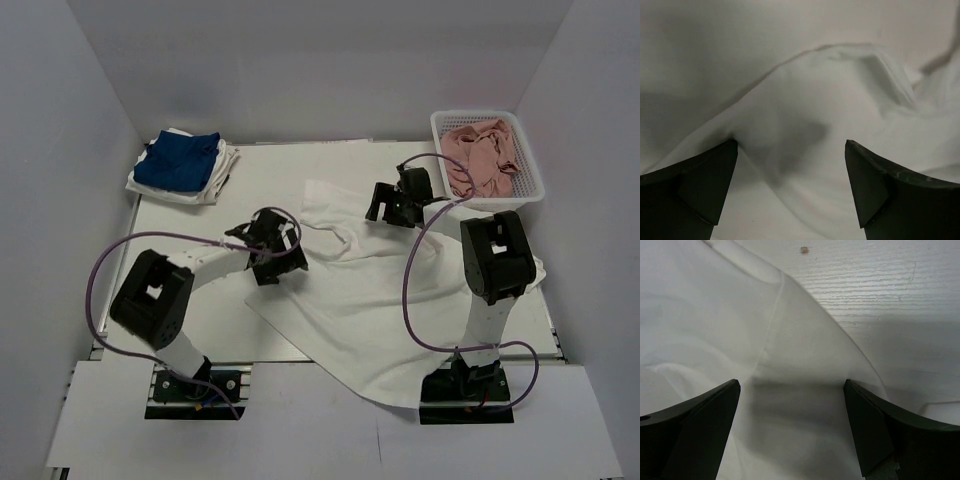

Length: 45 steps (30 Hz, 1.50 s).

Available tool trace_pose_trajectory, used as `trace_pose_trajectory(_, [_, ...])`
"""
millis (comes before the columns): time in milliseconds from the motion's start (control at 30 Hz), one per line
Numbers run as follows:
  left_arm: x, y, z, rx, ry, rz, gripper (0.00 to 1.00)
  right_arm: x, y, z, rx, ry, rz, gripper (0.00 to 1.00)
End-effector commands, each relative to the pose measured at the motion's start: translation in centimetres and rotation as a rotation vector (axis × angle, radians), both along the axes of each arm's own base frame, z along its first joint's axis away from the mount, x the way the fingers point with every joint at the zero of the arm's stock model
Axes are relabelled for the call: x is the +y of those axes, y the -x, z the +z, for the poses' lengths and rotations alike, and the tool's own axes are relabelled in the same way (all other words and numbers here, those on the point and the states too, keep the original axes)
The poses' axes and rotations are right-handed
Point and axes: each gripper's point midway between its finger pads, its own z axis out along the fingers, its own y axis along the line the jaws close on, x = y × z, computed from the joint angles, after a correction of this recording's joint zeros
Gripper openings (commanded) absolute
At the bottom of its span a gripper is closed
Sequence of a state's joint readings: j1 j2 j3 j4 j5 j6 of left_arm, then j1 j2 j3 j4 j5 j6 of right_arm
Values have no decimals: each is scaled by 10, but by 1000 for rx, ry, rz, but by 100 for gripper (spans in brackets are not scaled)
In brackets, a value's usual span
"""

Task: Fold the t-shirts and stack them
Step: Flatten out the tshirt

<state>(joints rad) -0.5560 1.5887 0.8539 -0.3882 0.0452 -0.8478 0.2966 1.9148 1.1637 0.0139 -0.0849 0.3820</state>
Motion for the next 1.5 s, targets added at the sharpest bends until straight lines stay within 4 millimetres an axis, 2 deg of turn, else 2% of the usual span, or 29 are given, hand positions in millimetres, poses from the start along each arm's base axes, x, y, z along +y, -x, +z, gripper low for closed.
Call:
trace_pose_trajectory(0, [95,-24,-50,65,-409,171,100,-10,-3,0,39,32,-57,90])
trace_pose_trajectory(67, [101,-45,-57,64,-417,178,100,-9,-2,2,48,16,-69,90])
trace_pose_trajectory(100, [107,-69,-65,88,-414,220,100,-7,1,2,66,5,-56,90])
trace_pose_trajectory(167, [120,-83,-74,141,-438,245,100,0,6,2,97,-21,-52,90])
trace_pose_trajectory(200, [133,-113,-65,109,-436,292,100,1,9,0,114,-37,-70,90])
trace_pose_trajectory(233, [139,-119,-79,141,-442,292,100,0,10,-2,122,-43,-83,90])
trace_pose_trajectory(267, [140,-148,-68,89,-427,299,100,-2,15,-6,135,-44,-92,90])
trace_pose_trajectory(333, [153,-174,-62,48,-450,284,100,-5,13,-5,139,-57,-154,90])
trace_pose_trajectory(367, [155,-199,-51,-11,-483,266,100,-7,20,-8,153,-58,-168,90])
trace_pose_trajectory(500, [163,-261,-15,-178,-514,201,100,-13,44,-18,198,-89,-242,90])
trace_pose_trajectory(567, [145,-291,11,-282,-441,142,100,-8,44,1,139,-122,-236,90])
trace_pose_trajectory(600, [138,-300,20,-320,-426,86,100,-13,57,-8,159,-110,-255,90])
trace_pose_trajectory(633, [132,-310,29,-356,-401,64,100,-12,58,4,130,-121,-257,90])
trace_pose_trajectory(700, [120,-319,46,-396,-354,17,100,-29,66,5,94,-76,-320,90])
trace_pose_trajectory(833, [98,-303,59,-401,-293,-51,100,-49,60,39,-32,-7,-343,90])
trace_pose_trajectory(900, [92,-292,91,-443,-236,-47,100,-57,55,58,-91,62,-315,90])
trace_pose_trajectory(967, [89,-268,89,-425,-196,-53,100,-58,53,65,-123,82,-283,90])
trace_pose_trajectory(1000, [82,-260,123,-502,-159,-48,100,-57,49,71,-155,87,-261,90])
trace_pose_trajectory(1033, [80,-237,102,-449,-120,-44,100,-54,47,73,-171,80,-238,90])
trace_pose_trajectory(1067, [77,-226,103,-452,-88,-41,100,-51,47,70,-167,89,-213,90])
trace_pose_trajectory(1100, [72,-205,85,-421,-38,-59,100,-39,41,71,-182,61,-156,90])
trace_pose_trajectory(1133, [69,-195,96,-439,-5,-50,100,-35,33,74,-190,58,-136,90])
trace_pose_trajectory(1167, [73,-176,76,-387,-6,-41,100,-22,32,75,-191,27,-82,90])
trace_pose_trajectory(1300, [92,-146,50,-308,-70,34,100,-3,5,72,-197,41,-6,90])
trace_pose_trajectory(1333, [96,-143,45,-295,-84,51,100,1,-2,50,-144,66,8,90])
trace_pose_trajectory(1367, [99,-140,40,-285,-99,58,100,7,-16,60,-168,58,12,90])
trace_pose_trajectory(1400, [104,-136,34,-274,-123,70,100,5,-9,47,-97,77,10,90])
trace_pose_trajectory(1433, [107,-137,34,-276,-135,78,100,5,-10,16,-30,99,14,90])
trace_pose_trajectory(1467, [107,-137,28,-271,-136,77,100,11,-23,26,-47,80,-2,90])
